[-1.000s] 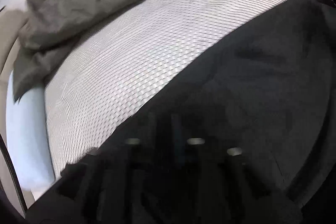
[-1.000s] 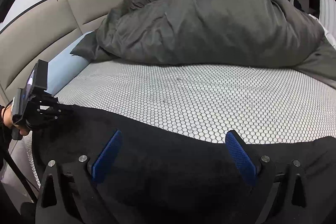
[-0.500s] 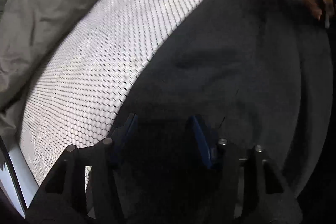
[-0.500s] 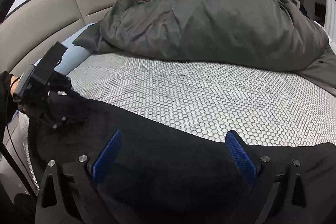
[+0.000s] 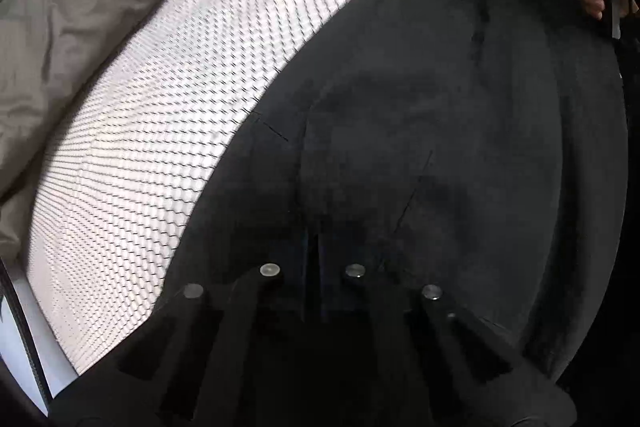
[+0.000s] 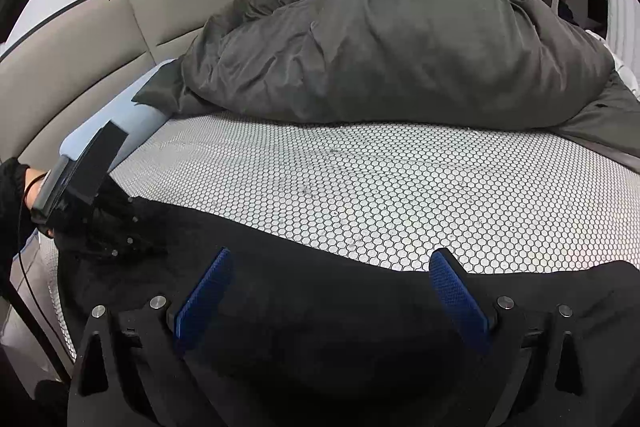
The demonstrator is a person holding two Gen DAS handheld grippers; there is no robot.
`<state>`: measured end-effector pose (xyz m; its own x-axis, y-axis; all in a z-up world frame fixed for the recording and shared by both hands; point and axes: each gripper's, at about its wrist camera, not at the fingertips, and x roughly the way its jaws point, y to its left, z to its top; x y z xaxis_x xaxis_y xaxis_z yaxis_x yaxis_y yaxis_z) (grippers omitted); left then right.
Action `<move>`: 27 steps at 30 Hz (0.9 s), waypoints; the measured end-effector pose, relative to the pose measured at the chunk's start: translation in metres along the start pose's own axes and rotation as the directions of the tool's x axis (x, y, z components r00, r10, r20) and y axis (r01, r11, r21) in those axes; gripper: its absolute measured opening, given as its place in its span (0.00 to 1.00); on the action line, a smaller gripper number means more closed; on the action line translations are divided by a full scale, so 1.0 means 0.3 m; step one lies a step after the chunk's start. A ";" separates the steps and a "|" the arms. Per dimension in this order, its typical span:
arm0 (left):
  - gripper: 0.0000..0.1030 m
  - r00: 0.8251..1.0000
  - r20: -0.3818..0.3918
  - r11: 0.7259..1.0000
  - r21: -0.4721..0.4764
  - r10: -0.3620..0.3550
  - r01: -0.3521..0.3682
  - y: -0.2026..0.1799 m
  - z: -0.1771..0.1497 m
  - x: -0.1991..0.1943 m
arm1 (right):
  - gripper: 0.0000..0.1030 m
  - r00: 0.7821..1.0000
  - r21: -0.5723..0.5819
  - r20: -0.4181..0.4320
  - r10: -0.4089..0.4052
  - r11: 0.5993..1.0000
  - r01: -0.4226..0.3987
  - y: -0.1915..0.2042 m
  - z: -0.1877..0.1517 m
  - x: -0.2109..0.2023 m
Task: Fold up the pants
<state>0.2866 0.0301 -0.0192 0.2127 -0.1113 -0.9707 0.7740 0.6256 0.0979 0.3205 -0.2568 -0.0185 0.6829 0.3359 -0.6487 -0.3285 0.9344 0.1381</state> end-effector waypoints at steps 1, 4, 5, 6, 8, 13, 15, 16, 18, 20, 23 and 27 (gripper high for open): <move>0.00 1.000 0.019 1.000 -0.006 0.012 -0.011 0.005 -0.002 -0.021 | 0.97 1.000 0.001 0.003 -0.001 1.000 0.001 0.003 0.002 -0.004; 0.00 0.996 0.079 0.998 -0.040 0.046 -0.043 0.045 -0.024 -0.105 | 0.97 1.000 0.004 0.015 -0.002 1.000 0.002 0.003 0.004 -0.016; 0.00 0.993 0.100 0.997 -0.058 0.055 -0.049 0.065 -0.020 -0.126 | 0.97 1.000 0.006 0.018 -0.002 1.000 0.002 0.002 0.003 -0.020; 0.00 0.993 0.105 0.996 -0.073 0.056 -0.048 0.083 -0.015 -0.134 | 0.97 1.000 0.008 0.020 -0.002 1.000 0.002 0.000 0.002 -0.023; 0.00 0.992 0.086 0.993 -0.083 0.090 -0.083 0.114 -0.003 -0.120 | 0.97 1.000 0.013 0.022 -0.004 1.000 0.004 -0.002 0.004 -0.024; 0.03 0.986 -0.008 0.980 -0.106 0.168 -0.167 0.114 0.009 0.022 | 0.97 0.999 0.022 0.033 -0.005 1.000 0.004 -0.004 0.005 -0.033; 0.03 0.982 -0.002 0.972 -0.138 0.190 -0.189 0.114 0.013 0.021 | 0.97 0.999 0.024 0.040 -0.008 1.000 0.007 -0.007 0.005 -0.041; 0.04 0.981 0.006 0.969 -0.154 0.196 -0.193 0.125 0.022 0.017 | 0.97 0.999 0.025 0.044 -0.007 1.000 0.006 -0.011 0.004 -0.047; 0.05 0.975 0.015 0.949 -0.234 0.221 -0.212 0.146 0.007 -0.028 | 0.97 0.999 0.031 0.053 -0.009 0.999 0.008 -0.024 0.005 -0.059; 0.13 0.972 0.047 0.914 -0.353 0.232 -0.201 0.170 -0.010 -0.098 | 0.97 0.998 0.047 0.064 -0.016 0.999 0.013 -0.043 0.004 -0.073; 0.85 0.949 0.149 0.841 -0.514 0.278 -0.166 0.118 -0.047 -0.262 | 0.97 0.996 0.088 0.078 -0.033 0.996 0.026 -0.083 0.003 -0.101; 0.97 0.903 0.342 0.809 -0.588 0.258 -0.009 -0.045 -0.036 -0.371 | 0.97 0.994 0.159 0.091 -0.060 0.986 0.045 -0.165 -0.012 -0.164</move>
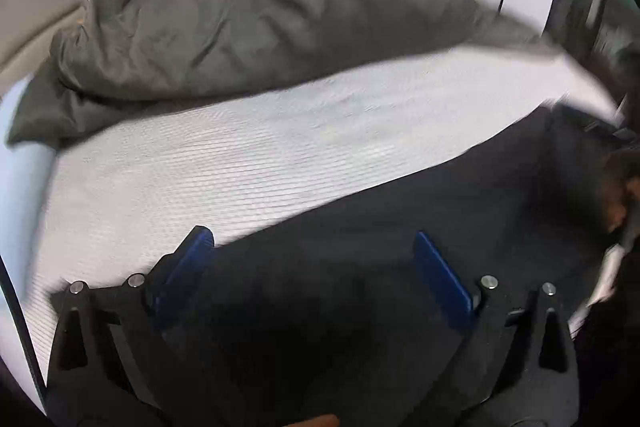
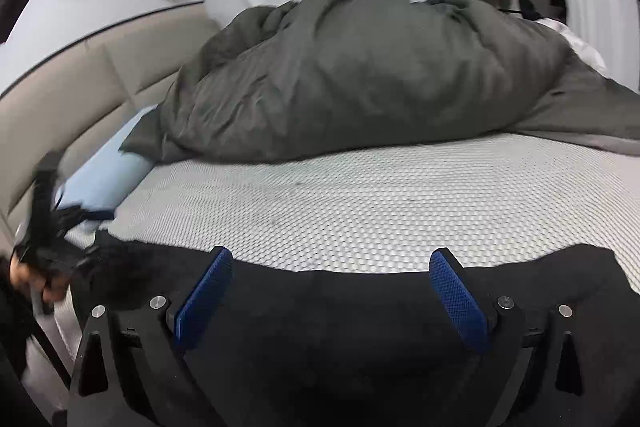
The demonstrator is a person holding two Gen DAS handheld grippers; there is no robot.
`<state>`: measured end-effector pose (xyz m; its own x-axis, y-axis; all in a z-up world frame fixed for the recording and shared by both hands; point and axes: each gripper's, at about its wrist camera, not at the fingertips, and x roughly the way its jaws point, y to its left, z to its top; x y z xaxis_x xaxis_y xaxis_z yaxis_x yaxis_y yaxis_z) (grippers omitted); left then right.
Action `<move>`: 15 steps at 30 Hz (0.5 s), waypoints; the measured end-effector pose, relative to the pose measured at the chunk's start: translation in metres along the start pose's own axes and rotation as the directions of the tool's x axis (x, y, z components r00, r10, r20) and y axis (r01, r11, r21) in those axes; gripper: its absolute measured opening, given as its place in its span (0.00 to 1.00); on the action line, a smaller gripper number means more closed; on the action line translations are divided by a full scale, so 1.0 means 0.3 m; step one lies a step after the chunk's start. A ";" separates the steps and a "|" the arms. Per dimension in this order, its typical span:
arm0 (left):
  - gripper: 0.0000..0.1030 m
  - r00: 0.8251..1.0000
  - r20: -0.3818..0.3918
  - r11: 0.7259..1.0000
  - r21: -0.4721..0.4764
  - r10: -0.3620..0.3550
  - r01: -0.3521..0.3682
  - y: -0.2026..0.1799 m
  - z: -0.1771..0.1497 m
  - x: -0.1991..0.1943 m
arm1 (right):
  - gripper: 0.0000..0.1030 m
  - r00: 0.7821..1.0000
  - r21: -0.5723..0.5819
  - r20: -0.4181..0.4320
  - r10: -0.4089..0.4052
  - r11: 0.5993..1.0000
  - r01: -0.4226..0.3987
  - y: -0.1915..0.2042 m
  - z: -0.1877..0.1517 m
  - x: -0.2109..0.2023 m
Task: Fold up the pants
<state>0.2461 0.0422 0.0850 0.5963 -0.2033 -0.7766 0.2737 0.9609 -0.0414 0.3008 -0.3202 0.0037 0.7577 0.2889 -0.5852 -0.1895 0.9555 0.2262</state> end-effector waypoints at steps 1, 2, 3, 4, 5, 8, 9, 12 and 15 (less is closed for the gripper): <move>0.99 0.999 0.020 0.998 -0.052 -0.045 0.046 -0.046 -0.015 -0.016 | 0.98 1.000 0.016 -0.005 -0.010 1.000 0.010 -0.024 -0.002 -0.012; 0.99 0.997 0.033 0.993 -0.084 -0.077 0.079 -0.105 -0.024 -0.002 | 0.98 1.000 0.031 -0.006 -0.023 0.999 0.023 -0.052 -0.007 -0.027; 0.99 0.990 0.056 0.984 -0.116 -0.126 0.131 -0.147 -0.036 0.008 | 0.98 0.999 0.051 -0.006 -0.042 0.998 0.042 -0.090 -0.016 -0.052; 0.99 0.983 0.079 0.976 -0.133 -0.164 0.173 -0.184 -0.061 0.003 | 0.98 0.998 0.070 -0.001 -0.059 0.996 0.059 -0.124 -0.024 -0.077; 0.99 0.976 0.102 0.967 -0.144 -0.195 0.208 -0.246 -0.084 -0.010 | 0.97 0.996 0.099 0.009 -0.085 0.992 0.083 -0.175 -0.036 -0.116; 0.99 0.969 0.076 0.961 -0.132 -0.235 0.244 -0.370 -0.156 -0.005 | 0.98 0.986 0.198 0.021 -0.164 0.968 0.157 -0.311 -0.077 -0.209; 0.99 0.972 0.034 0.967 -0.103 -0.231 0.233 -0.423 -0.179 0.011 | 0.98 0.979 0.267 0.030 -0.204 0.945 0.189 -0.380 -0.108 -0.250; 0.99 0.980 0.030 0.978 -0.069 -0.195 0.197 -0.494 -0.202 0.030 | 0.98 0.954 0.469 0.006 -0.301 0.843 0.263 -0.534 -0.200 -0.312; 0.99 0.978 0.007 0.977 -0.045 -0.208 0.208 -0.547 -0.222 0.049 | 0.98 0.960 0.475 0.020 -0.281 0.847 0.238 -0.574 -0.234 -0.341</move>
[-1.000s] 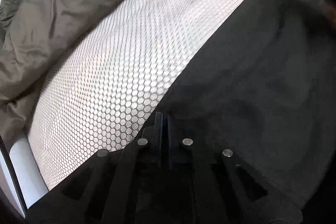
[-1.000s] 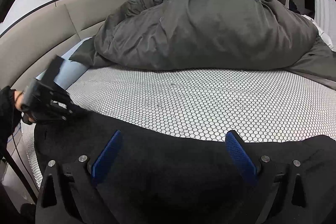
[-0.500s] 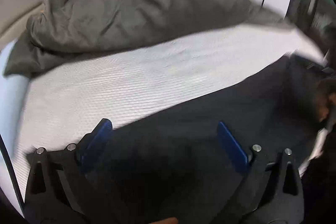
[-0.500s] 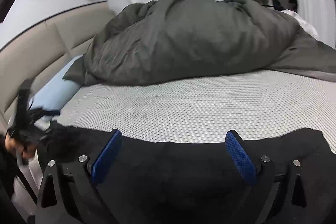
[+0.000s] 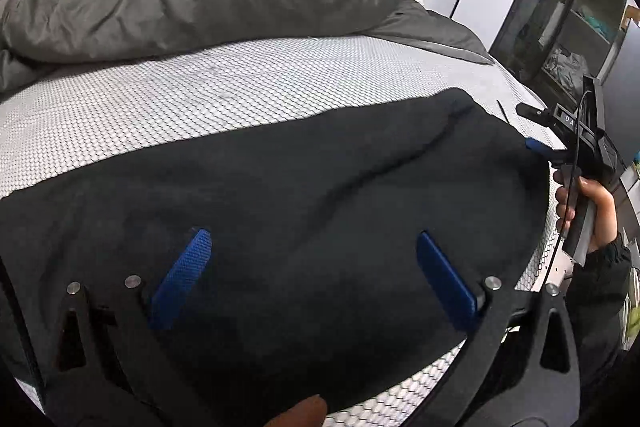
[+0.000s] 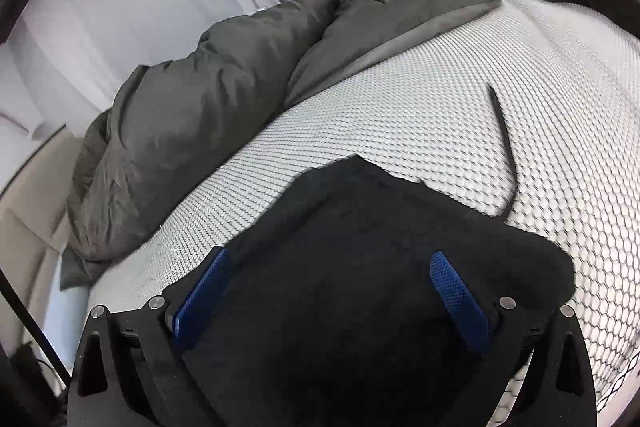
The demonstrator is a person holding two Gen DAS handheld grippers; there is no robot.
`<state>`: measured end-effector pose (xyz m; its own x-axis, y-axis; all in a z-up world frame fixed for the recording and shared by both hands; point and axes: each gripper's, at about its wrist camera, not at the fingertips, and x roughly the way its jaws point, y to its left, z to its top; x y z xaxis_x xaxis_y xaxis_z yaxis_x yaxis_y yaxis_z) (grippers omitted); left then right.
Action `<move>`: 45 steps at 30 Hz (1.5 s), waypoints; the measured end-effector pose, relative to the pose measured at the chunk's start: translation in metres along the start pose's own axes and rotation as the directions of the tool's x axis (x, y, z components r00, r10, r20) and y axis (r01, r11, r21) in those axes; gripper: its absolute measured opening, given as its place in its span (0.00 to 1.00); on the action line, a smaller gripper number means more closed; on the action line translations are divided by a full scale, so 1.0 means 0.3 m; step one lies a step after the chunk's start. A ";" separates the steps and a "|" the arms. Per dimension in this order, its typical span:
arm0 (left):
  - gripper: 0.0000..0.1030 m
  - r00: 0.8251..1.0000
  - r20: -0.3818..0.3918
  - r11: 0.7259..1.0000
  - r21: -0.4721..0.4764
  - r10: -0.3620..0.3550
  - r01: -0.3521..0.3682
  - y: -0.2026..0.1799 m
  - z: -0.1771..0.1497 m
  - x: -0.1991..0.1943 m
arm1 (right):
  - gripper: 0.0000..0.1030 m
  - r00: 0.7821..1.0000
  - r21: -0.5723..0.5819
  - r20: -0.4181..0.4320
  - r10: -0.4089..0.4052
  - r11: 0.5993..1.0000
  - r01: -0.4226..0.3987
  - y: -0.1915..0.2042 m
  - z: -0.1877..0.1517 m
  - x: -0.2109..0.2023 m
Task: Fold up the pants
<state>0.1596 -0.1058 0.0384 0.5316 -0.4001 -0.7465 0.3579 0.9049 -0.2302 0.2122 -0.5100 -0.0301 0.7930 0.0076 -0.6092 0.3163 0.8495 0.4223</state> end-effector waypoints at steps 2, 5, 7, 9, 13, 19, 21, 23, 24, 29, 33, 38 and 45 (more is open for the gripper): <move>0.99 1.000 -0.016 1.000 0.000 -0.019 0.019 0.003 -0.022 0.041 | 0.98 1.000 -0.056 -0.007 -0.004 0.998 0.004 0.010 -0.009 -0.001; 0.99 0.999 -0.054 0.999 0.036 0.003 -0.001 -0.046 -0.102 0.061 | 0.98 0.999 -0.142 -0.008 -0.037 0.989 0.035 0.061 -0.047 -0.017; 0.99 0.992 -0.079 0.993 0.083 0.093 -0.087 -0.062 -0.153 0.100 | 0.98 0.999 -0.239 -0.032 0.011 0.971 -0.018 0.147 -0.112 -0.048; 0.99 0.982 -0.117 0.987 0.078 0.146 -0.138 -0.062 -0.192 0.134 | 0.98 0.996 -0.357 -0.055 0.067 0.930 -0.082 0.249 -0.200 -0.068; 0.99 0.982 -0.118 0.988 0.058 0.149 -0.143 -0.069 -0.225 0.135 | 0.69 0.979 -0.563 -0.178 0.095 0.806 -0.181 0.444 -0.431 -0.039; 0.99 0.982 -0.119 0.989 0.047 0.148 -0.144 -0.072 -0.267 0.112 | 0.68 0.986 -0.731 -0.144 -0.089 0.681 -0.045 0.452 -0.534 -0.012; 0.99 0.982 -0.122 0.989 0.038 0.145 -0.141 -0.054 -0.264 0.110 | 0.68 0.984 -0.708 -0.080 -0.158 0.704 0.055 0.343 -0.478 -0.036; 0.99 0.983 -0.120 0.990 0.034 0.138 -0.135 -0.035 -0.255 0.100 | 0.68 0.967 -0.674 0.014 -0.254 0.712 0.197 0.233 -0.415 -0.036; 0.99 0.983 -0.120 0.991 0.033 0.136 -0.133 -0.033 -0.254 0.096 | 0.68 0.943 -0.631 0.064 -0.328 0.718 0.293 0.154 -0.371 -0.030; 0.99 0.984 -0.114 0.990 0.036 0.137 -0.134 -0.016 -0.254 0.090 | 0.76 0.941 -0.557 0.097 -0.324 0.766 0.321 0.171 -0.339 -0.057; 0.99 0.984 -0.104 0.990 0.008 0.142 -0.142 0.017 -0.245 0.048 | 0.95 0.986 -0.656 0.071 -0.154 0.737 0.162 0.419 -0.412 -0.075; 0.99 0.982 0.012 0.959 -0.215 0.190 -0.183 0.254 -0.217 -0.144 | 0.99 0.995 -0.697 -0.090 0.034 0.712 -0.087 0.628 -0.501 0.005; 0.80 0.908 0.049 0.667 -0.694 0.416 -0.269 0.779 -0.397 -0.440 | 0.99 0.979 -0.679 -0.198 -0.043 0.726 -0.106 0.655 -0.588 0.140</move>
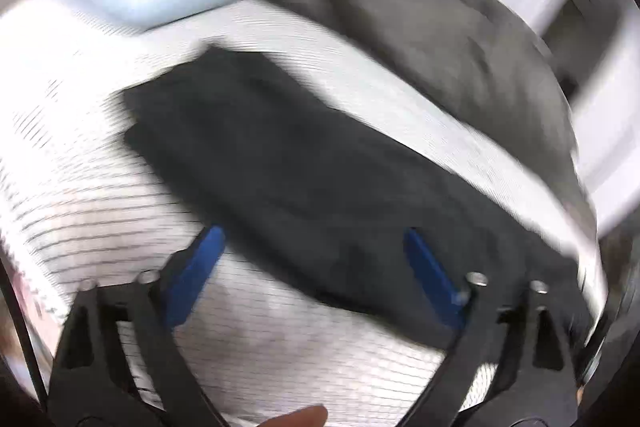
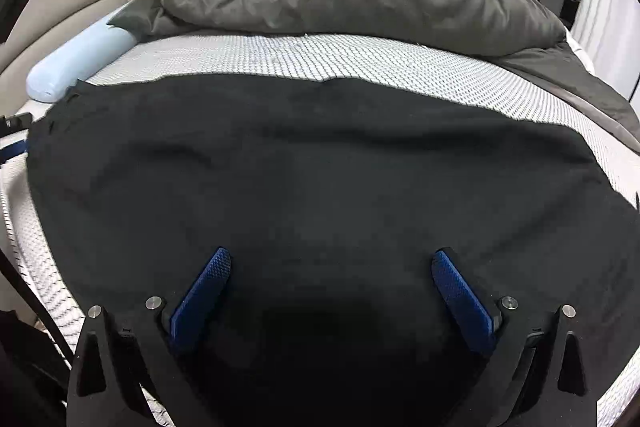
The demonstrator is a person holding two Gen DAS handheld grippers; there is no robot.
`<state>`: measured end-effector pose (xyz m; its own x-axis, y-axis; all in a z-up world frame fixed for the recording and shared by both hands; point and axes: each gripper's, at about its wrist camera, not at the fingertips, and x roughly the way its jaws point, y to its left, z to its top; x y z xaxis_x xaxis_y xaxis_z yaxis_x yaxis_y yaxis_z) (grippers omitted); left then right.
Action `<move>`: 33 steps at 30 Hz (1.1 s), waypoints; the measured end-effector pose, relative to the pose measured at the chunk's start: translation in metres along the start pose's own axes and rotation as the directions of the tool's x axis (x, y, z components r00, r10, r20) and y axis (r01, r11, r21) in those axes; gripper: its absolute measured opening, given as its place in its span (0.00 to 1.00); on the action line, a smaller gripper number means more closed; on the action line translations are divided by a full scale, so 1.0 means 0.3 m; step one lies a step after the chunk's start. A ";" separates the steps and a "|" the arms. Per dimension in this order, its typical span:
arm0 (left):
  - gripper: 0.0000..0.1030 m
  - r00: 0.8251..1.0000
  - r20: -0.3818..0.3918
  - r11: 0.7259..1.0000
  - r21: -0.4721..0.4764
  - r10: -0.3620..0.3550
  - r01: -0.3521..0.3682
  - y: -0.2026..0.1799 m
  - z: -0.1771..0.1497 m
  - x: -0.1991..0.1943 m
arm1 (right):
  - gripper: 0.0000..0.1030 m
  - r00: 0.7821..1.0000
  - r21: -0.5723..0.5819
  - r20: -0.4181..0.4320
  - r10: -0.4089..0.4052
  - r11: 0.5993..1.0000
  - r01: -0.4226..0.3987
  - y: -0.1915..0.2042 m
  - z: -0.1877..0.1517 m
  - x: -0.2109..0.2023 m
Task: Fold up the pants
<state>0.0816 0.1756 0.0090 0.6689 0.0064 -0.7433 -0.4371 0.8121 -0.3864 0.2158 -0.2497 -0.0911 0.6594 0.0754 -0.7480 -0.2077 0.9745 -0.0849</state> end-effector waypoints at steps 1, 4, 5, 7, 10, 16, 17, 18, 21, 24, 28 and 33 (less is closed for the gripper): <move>0.78 1.000 -0.005 0.996 -0.090 0.004 -0.005 0.084 0.018 0.001 | 0.99 1.000 -0.002 -0.003 -0.007 1.000 0.007 0.015 0.005 0.005; 0.67 0.999 -0.030 0.972 -0.236 -0.019 0.011 0.220 0.042 0.033 | 0.99 1.000 0.005 -0.006 -0.011 1.000 0.011 0.007 -0.010 -0.012; 0.66 0.999 -0.032 0.963 -0.268 -0.042 0.032 0.245 0.046 0.048 | 0.99 1.000 0.004 -0.005 -0.011 1.000 0.011 0.008 -0.022 -0.013; 0.54 0.997 -0.029 0.942 -0.330 -0.075 0.061 0.288 0.062 0.086 | 0.99 1.000 0.000 -0.004 -0.009 1.000 0.009 0.009 -0.038 -0.020; 0.31 0.995 -0.012 0.918 -0.387 -0.099 0.087 0.324 0.112 0.142 | 0.99 1.000 0.003 -0.003 0.004 1.000 -0.004 -0.017 -0.021 -0.010; 0.02 0.986 0.112 0.886 -0.435 -0.128 0.164 0.372 0.165 0.146 | 0.99 0.999 0.011 -0.010 0.038 0.999 -0.038 -0.035 -0.037 0.000; 0.02 0.983 0.138 0.903 -0.396 -0.120 0.166 0.351 0.175 0.120 | 0.99 0.999 0.011 -0.014 0.040 0.999 -0.040 -0.036 -0.038 0.003; 0.02 0.981 0.159 0.923 -0.351 -0.108 0.158 0.328 0.185 0.097 | 0.99 0.999 0.010 -0.015 0.042 0.999 -0.042 -0.035 -0.039 0.004; 0.03 0.989 0.139 0.943 -0.318 -0.054 0.096 0.300 0.180 0.098 | 0.99 0.999 0.007 -0.015 0.039 0.999 -0.039 -0.032 -0.038 0.005; 0.07 0.997 0.014 0.896 -0.437 -0.078 0.076 0.400 0.160 0.208 | 0.99 0.999 0.009 -0.016 0.040 0.999 -0.040 -0.032 -0.038 0.005; 0.15 0.991 0.044 0.879 -0.459 -0.127 0.133 0.423 0.176 0.180 | 0.99 0.999 0.008 -0.016 0.038 0.999 -0.038 -0.034 -0.039 0.005; 0.17 0.985 0.082 0.832 -0.526 -0.155 0.175 0.479 0.166 0.148 | 0.99 0.999 0.004 -0.014 0.030 1.000 -0.030 -0.032 -0.041 0.002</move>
<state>0.0784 0.3215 -0.0524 0.7756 -0.0712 -0.6272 -0.5633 0.3701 -0.7387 0.2092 -0.2617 -0.0988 0.6425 0.1013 -0.7596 -0.2246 0.9726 -0.0602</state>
